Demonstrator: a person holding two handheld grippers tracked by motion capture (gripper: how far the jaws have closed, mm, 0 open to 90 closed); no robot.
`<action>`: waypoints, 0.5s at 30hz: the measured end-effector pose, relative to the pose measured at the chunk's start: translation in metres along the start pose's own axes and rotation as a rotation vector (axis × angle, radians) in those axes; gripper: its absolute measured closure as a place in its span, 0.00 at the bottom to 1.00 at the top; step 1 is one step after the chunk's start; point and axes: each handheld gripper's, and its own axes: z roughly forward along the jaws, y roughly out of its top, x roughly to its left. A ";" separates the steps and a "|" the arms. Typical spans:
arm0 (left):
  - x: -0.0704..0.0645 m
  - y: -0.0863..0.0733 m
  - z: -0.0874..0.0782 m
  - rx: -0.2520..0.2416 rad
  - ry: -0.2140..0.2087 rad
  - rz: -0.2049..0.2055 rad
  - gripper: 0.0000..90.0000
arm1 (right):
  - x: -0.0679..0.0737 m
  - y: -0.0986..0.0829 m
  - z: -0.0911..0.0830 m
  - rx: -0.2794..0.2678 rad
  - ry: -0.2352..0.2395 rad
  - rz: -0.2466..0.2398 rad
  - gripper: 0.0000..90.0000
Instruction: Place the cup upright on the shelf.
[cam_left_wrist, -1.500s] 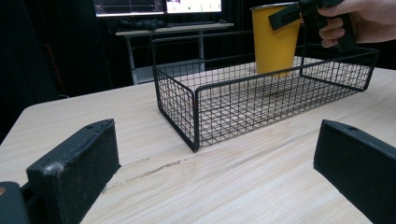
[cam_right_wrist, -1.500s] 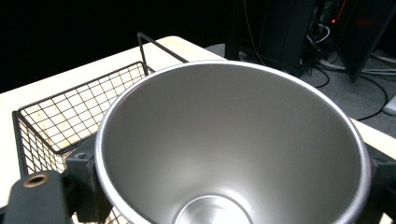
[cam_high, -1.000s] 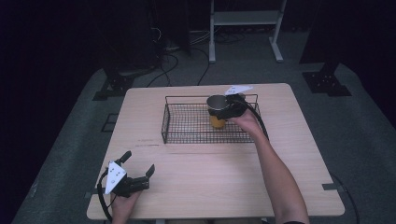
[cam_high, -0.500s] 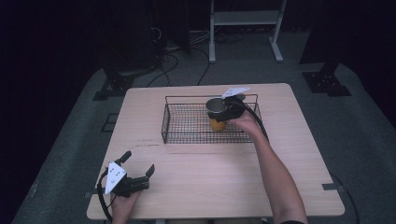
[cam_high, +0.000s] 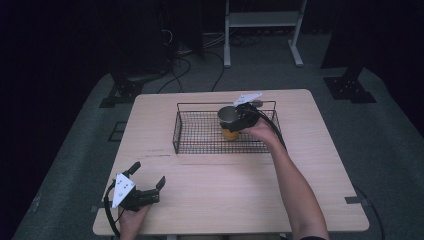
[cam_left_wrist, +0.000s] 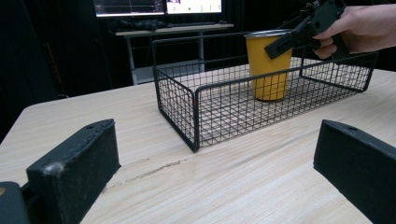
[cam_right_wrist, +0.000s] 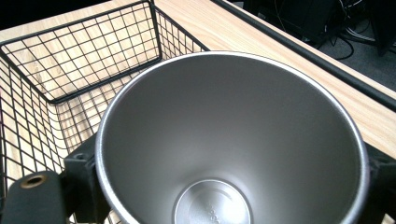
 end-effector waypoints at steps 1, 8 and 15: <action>0.000 0.000 0.000 0.000 0.000 0.000 0.00 | 0.000 0.000 0.000 0.000 0.000 0.000 0.12; 0.000 0.000 0.000 0.000 0.000 0.000 0.00 | 0.000 -0.001 -0.001 -0.001 -0.003 -0.017 0.09; 0.000 0.000 0.000 0.000 0.001 0.000 0.00 | 0.001 0.001 -0.002 -0.023 -0.007 -0.019 0.03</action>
